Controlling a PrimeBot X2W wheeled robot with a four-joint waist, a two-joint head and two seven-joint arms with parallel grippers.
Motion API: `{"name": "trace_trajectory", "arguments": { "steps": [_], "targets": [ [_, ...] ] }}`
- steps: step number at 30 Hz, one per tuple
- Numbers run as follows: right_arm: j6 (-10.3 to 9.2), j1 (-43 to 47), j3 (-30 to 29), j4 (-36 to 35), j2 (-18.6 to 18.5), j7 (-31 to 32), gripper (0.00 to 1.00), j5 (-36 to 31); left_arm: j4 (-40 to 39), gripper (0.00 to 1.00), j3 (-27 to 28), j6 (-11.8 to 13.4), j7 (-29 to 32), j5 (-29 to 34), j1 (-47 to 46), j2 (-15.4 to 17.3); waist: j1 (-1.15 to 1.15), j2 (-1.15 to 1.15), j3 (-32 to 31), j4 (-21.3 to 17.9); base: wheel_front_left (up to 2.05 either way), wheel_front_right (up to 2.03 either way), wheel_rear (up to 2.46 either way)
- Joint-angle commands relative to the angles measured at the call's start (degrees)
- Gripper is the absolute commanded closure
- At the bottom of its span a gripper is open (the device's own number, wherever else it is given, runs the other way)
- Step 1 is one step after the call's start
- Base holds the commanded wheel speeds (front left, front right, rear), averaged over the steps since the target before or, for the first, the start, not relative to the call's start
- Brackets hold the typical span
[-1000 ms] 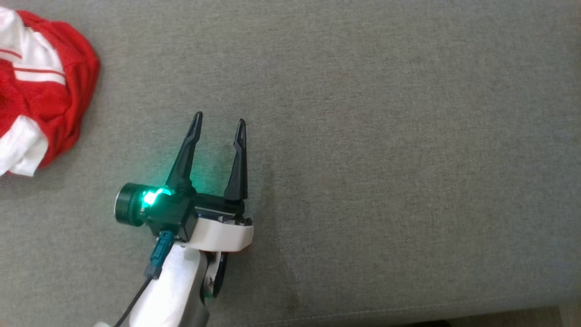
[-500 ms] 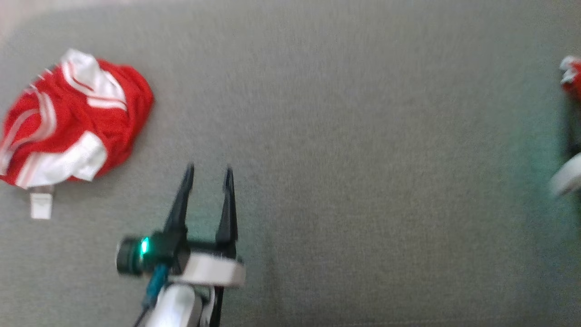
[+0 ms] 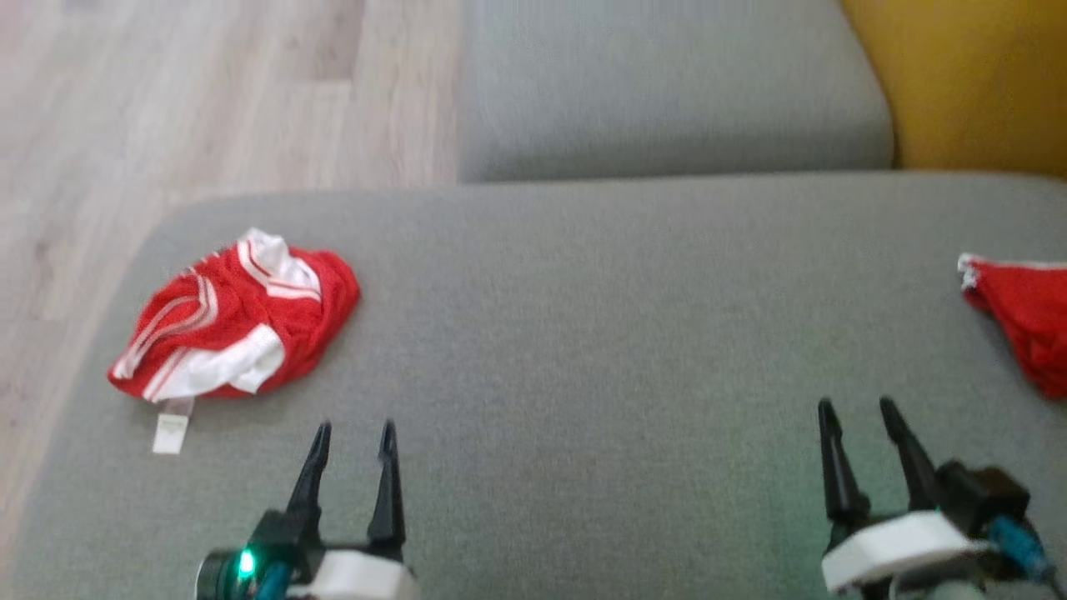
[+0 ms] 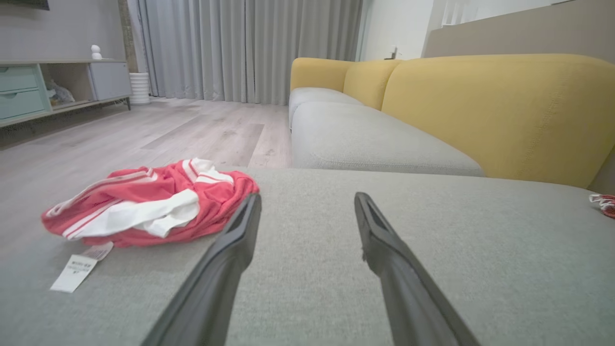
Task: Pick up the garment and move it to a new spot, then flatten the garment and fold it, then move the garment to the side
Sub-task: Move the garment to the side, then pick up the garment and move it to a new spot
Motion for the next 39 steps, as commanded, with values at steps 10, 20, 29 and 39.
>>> {"name": "trace_trajectory", "arguments": {
  "steps": [10,20,29,39],
  "targets": [
    [0.37,3.4,1.7,-4.8,1.1,-0.8,0.0,-3.4,0.6,0.0,4.3,0.8,-0.4,0.8,0.6,0.0,0.02,0.0,-2.8,0.2,0.0,0.0,0.0],
    [0.37,4.0,1.6,-5.0,1.2,-0.8,0.0,-3.7,0.2,0.0,6.1,0.3,-0.4,1.2,0.5,0.0,0.02,0.0,-2.7,0.6,0.0,0.0,0.0],
    [0.37,4.9,-0.2,-4.8,1.5,-0.8,0.0,-3.4,-0.8,0.0,6.7,-0.3,-0.4,3.1,-0.7,0.0,0.02,0.0,-1.9,7.7,0.0,0.0,0.0],
    [0.37,3.7,-2.1,-4.3,1.9,-0.8,0.0,-3.6,-7.7,0.0,10.4,-0.9,-0.4,4.8,-0.2,0.0,0.02,0.0,1.3,23.7,0.0,0.0,0.0]
  ]
}}
